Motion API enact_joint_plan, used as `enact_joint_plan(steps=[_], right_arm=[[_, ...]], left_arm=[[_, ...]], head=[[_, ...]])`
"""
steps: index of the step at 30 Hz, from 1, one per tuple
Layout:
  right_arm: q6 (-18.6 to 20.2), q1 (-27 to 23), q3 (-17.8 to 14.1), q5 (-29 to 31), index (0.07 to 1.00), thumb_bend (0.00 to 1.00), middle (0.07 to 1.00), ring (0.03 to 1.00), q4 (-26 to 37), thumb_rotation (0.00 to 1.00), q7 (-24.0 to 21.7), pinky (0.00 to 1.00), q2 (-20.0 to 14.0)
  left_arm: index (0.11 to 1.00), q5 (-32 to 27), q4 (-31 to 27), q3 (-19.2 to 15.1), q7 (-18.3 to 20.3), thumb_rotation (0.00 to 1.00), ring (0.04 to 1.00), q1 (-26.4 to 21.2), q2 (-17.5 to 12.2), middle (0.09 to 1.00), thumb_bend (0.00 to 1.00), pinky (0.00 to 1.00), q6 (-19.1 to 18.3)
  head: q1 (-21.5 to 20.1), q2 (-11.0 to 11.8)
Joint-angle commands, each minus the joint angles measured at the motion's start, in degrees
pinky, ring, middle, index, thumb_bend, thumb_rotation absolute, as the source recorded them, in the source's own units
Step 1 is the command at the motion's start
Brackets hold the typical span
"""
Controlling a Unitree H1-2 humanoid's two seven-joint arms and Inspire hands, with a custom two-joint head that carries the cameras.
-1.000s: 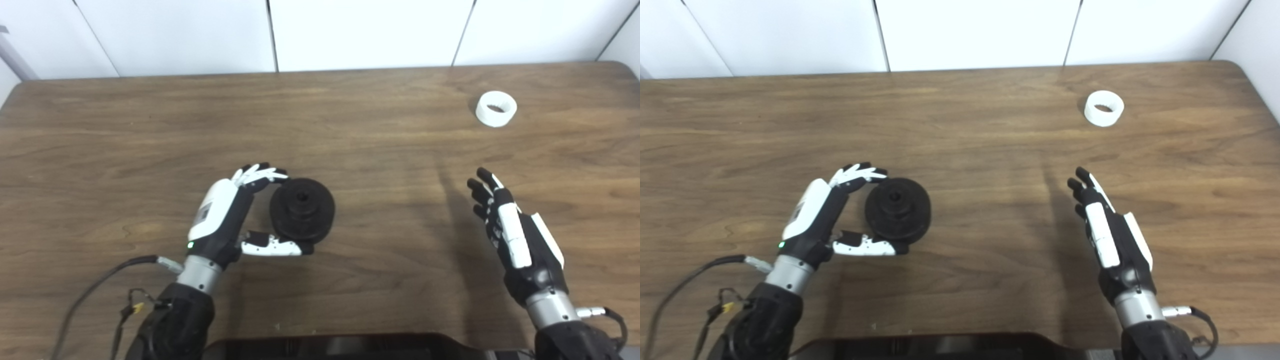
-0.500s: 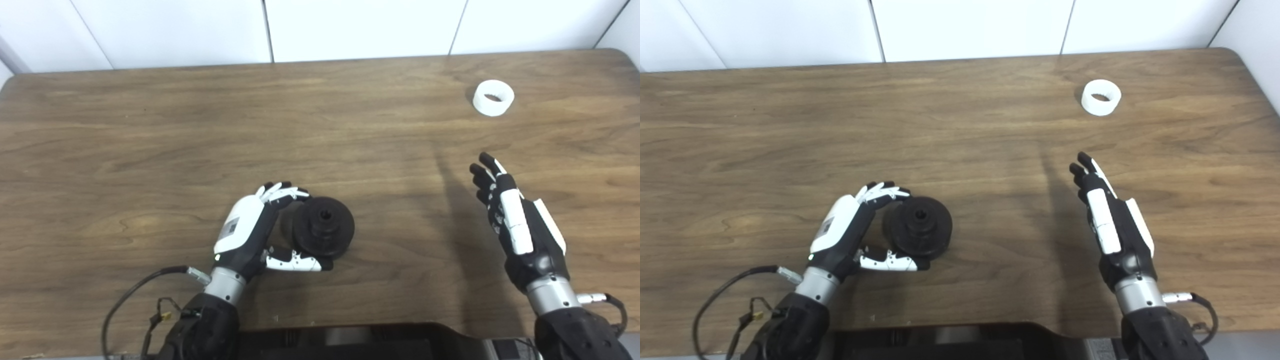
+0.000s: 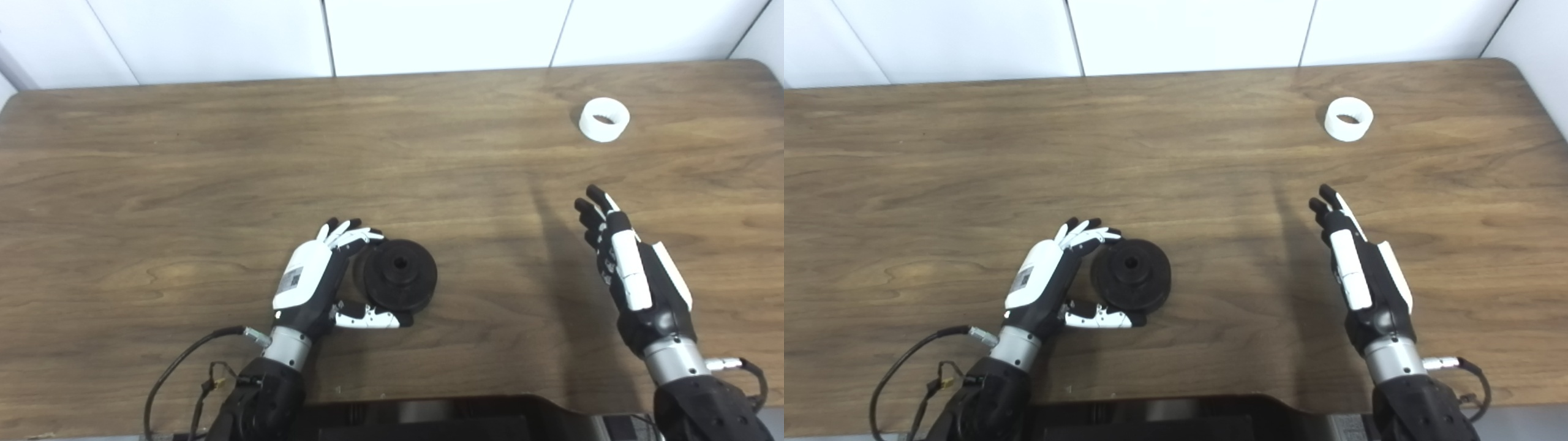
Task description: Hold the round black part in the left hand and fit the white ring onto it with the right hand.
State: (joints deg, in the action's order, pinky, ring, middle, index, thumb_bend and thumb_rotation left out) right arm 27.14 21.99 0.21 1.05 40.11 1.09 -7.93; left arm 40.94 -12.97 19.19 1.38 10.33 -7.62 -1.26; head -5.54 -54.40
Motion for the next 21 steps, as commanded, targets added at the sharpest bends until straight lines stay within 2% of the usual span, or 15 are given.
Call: enact_joint_plan(steps=[1,8,15,18,21], right_arm=[[-0.83,-3.11,0.00,0.29,0.969,0.64,0.936,0.968,2.13,1.00,0.45,0.99,2.49],[-0.31,-3.67,1.39,-0.68,0.969,0.64,0.945,0.982,4.53,1.00,0.48,1.00,2.83],[-0.25,-4.27,2.14,-2.98,0.969,0.64,0.940,0.986,8.81,1.00,0.45,1.00,2.44],[-0.24,-5.47,1.23,-2.05,0.970,0.63,0.955,0.984,10.73,1.00,0.02,1.00,1.40],[-0.23,-7.21,-0.06,-2.26,0.976,0.65,0.973,0.998,11.49,1.00,-0.53,1.00,-0.18]], left_arm=[[0.488,0.89,1.45,-0.51,-0.31,0.07,0.926,-0.10,-0.44,0.820,0.52,1.00,-0.70],[0.487,0.57,2.36,-1.03,-0.69,0.06,0.928,-0.46,-1.19,0.814,0.52,1.00,-0.47],[0.487,2.31,2.97,-0.80,-0.62,0.07,0.923,-0.34,-1.70,0.815,0.52,1.00,-1.56],[0.487,2.73,2.87,-0.76,-0.27,0.07,0.923,-0.17,-1.75,0.819,0.52,1.00,-2.12],[0.487,2.62,3.06,-0.87,-0.55,0.07,0.919,0.08,-1.96,0.818,0.52,1.00,-1.67]], head=[[-0.61,-0.11],[-4.93,-0.47],[-5.75,0.28],[-6.24,0.77],[-7.50,2.94]])
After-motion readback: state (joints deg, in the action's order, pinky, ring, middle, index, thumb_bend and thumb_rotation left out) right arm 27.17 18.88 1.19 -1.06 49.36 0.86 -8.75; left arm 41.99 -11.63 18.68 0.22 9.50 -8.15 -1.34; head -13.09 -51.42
